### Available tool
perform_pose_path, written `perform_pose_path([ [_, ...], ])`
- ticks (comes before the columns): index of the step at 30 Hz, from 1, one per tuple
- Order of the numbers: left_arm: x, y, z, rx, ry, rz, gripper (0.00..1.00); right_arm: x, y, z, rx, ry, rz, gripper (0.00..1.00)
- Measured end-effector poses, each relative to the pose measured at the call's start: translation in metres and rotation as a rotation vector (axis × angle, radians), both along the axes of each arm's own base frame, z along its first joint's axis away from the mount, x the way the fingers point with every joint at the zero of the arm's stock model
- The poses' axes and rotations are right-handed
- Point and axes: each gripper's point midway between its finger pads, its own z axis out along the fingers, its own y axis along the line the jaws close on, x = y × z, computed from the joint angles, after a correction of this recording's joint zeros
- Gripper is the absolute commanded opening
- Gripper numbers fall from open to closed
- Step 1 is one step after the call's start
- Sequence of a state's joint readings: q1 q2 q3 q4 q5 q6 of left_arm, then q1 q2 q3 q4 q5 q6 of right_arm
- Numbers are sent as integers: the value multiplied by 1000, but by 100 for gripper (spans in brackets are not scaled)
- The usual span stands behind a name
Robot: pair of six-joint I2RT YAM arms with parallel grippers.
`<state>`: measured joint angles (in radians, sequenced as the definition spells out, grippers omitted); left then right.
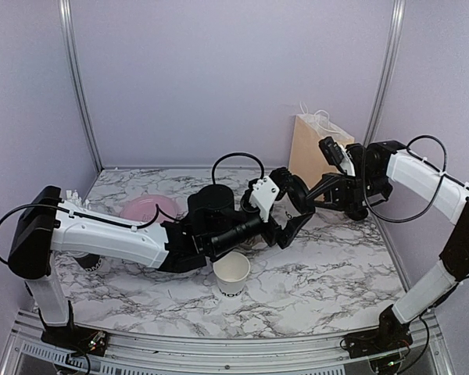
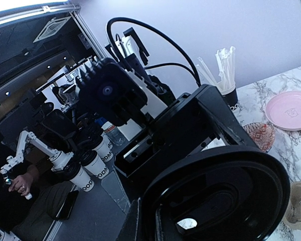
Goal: Pack the takeout coffee
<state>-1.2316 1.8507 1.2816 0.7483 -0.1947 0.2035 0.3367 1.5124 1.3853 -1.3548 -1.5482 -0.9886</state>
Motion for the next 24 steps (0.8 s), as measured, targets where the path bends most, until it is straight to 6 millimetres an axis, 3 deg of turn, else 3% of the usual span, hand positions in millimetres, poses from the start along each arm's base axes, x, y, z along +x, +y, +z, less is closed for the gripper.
perform_pose_path([
  [13, 2, -2, 0, -28, 27, -65, 74, 0, 0, 1, 7, 8, 1, 12],
  [18, 2, -2, 0, -33, 33, -63, 72, -1, 0, 1, 4, 8, 2, 35],
  [24, 4, 11, -15, 37, 102, -28, 72, 10, -3, -3, -91, -87, -33, 46],
])
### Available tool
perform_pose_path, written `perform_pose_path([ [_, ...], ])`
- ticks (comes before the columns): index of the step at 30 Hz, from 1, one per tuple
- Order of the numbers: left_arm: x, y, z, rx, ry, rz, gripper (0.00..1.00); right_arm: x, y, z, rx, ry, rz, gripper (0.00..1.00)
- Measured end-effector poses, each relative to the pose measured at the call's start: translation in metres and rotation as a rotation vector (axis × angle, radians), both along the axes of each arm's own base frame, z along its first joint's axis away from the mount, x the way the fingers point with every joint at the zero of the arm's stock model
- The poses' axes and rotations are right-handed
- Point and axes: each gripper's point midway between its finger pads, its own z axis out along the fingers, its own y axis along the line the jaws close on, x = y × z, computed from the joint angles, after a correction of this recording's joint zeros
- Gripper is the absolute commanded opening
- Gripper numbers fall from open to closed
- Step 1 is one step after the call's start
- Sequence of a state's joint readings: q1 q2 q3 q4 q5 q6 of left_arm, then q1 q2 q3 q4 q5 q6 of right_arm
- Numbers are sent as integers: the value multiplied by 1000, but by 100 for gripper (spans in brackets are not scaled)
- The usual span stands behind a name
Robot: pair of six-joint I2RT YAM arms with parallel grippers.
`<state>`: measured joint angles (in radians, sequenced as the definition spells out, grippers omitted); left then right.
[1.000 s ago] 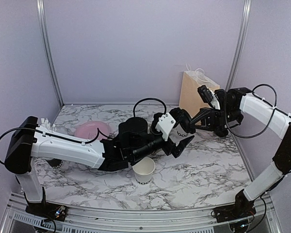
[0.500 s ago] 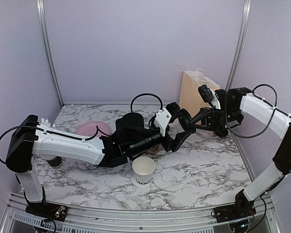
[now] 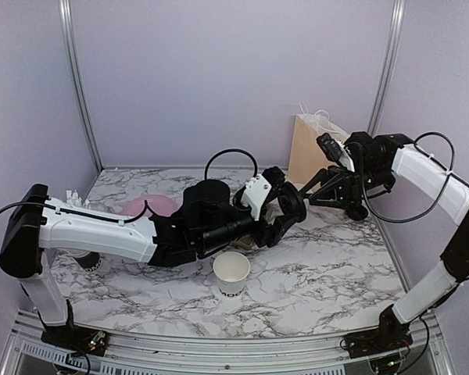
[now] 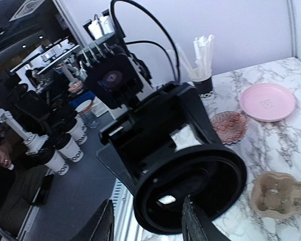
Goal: Pack the takeout coffee
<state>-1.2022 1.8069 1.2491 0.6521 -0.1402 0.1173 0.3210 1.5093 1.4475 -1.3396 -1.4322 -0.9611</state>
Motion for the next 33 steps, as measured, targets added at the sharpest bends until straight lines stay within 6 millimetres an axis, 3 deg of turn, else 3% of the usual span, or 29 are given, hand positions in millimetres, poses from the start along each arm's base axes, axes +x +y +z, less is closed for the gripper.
perform_pose_path([
  [2, 0, 10, -4, 61, 53, 22, 72, 13, -5, -4, -56, -48, -52, 49],
  [4, -1, 20, -7, 131, 121, 43, 72, 29, -11, -14, -132, -124, -133, 59],
  [8, -4, 32, -8, 266, 265, 74, 75, 66, -33, -48, -327, -277, -420, 64],
  [11, -15, 51, -32, 401, 374, 82, 77, 93, -40, -65, -379, -311, -552, 66],
  [14, -27, 73, -65, 564, 471, 99, 77, 113, -37, -98, -417, -301, -605, 66],
  [17, -34, 90, -86, 698, 535, 125, 78, 109, -29, -139, -456, -244, -584, 66],
  [20, -39, 101, -97, 785, 582, 141, 79, 101, -23, -161, -477, -201, -556, 66],
  [29, -41, 121, -135, 1012, 667, 194, 80, 99, -12, -147, -399, -245, -535, 66],
  [33, -39, 126, -138, 1039, 685, 205, 79, 97, -13, -150, -401, -246, -527, 66],
])
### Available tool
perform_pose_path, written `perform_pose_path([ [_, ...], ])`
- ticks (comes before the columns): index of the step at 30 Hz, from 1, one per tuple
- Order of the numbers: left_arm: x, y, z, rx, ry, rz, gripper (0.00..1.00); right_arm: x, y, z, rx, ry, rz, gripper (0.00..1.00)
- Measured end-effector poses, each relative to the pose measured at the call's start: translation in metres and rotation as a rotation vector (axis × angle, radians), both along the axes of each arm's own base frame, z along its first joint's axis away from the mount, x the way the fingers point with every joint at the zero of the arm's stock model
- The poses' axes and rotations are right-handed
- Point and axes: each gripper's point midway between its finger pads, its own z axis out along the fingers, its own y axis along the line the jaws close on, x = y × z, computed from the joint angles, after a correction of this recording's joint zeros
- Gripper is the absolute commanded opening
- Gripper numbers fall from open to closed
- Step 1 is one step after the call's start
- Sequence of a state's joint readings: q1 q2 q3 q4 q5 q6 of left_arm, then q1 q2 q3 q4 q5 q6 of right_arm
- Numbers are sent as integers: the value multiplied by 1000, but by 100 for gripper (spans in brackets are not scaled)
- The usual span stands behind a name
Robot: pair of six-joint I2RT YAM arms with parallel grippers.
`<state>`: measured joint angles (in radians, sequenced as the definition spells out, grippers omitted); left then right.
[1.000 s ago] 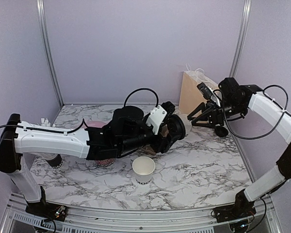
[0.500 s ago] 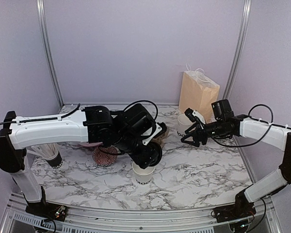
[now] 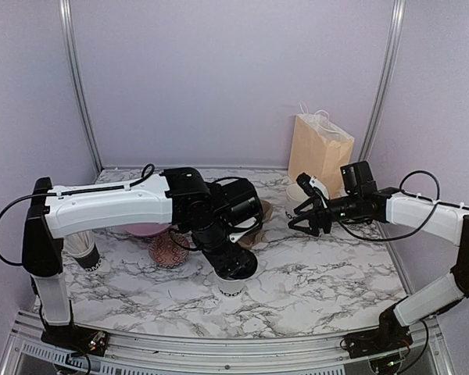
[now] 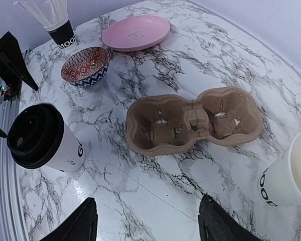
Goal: Pack the takeout coffee
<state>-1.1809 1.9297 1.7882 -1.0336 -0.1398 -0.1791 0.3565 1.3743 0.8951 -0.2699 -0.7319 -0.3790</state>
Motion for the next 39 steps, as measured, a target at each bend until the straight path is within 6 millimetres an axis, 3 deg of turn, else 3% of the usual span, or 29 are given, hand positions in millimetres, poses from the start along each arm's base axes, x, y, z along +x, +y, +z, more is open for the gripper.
perform_pose_path([
  [9, 2, -1, 7, -8, -4, 0, 85, -8, 6, 0, 19, 3, 55, 68],
  [15, 2, -3, 10, -17, -6, 0, 87, -37, 19, -10, 16, 33, 200, 66],
  [20, 2, -1, 13, -36, -4, 17, 88, -53, 35, -15, -8, 35, 279, 56],
  [24, -4, 30, 19, -75, 4, 75, 87, -56, 54, -20, -44, 44, 319, 46],
  [29, -5, 67, 32, -141, 0, 177, 85, -61, 74, -28, -101, 36, 354, 44],
  [39, -19, 103, -11, -103, 49, 298, 84, -80, 104, -31, -160, -5, 423, 44],
])
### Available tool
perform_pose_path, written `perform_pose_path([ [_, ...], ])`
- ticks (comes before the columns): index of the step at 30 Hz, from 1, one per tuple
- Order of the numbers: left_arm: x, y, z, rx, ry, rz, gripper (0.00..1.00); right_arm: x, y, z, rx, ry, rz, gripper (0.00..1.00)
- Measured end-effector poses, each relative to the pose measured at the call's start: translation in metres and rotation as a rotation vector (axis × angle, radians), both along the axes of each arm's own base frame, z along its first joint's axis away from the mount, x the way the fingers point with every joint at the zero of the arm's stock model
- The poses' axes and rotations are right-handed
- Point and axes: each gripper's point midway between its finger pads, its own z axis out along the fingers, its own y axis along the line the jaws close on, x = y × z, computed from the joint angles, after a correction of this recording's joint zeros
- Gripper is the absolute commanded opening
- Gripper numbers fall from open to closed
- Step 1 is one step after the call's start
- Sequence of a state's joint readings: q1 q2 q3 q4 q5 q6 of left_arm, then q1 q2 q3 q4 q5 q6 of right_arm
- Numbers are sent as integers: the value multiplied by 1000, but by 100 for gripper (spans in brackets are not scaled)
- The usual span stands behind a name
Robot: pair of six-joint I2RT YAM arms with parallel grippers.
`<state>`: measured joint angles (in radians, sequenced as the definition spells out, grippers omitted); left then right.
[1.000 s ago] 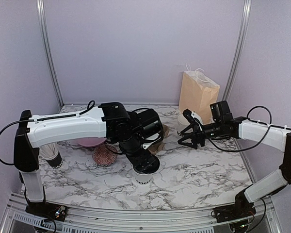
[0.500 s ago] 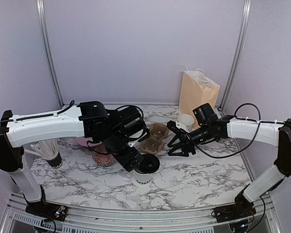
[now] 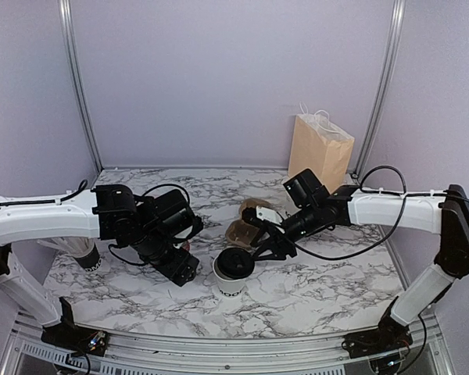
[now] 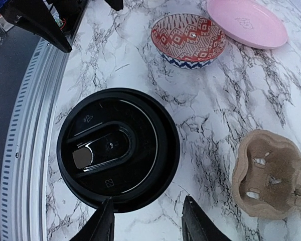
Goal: Pack the takeout coffee
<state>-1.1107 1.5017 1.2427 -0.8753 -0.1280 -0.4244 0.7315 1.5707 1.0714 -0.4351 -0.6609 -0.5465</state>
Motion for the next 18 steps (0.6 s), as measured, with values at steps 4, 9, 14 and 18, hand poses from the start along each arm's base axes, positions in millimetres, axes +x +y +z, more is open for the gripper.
perform_pose_path([
  [4, -5, 11, -4, -13, 4, 35, 84, 1, 8, -2, -18, -6, 8, 43],
  [9, -6, 18, -4, -33, 1, 68, 84, -3, 16, -8, -43, -6, 25, 43],
  [14, -1, 17, -2, -49, -22, 79, 85, -8, 17, -10, -56, -2, 33, 44],
  [18, 11, 8, 9, -69, -59, 95, 86, -7, 14, -11, -73, -9, 23, 48],
])
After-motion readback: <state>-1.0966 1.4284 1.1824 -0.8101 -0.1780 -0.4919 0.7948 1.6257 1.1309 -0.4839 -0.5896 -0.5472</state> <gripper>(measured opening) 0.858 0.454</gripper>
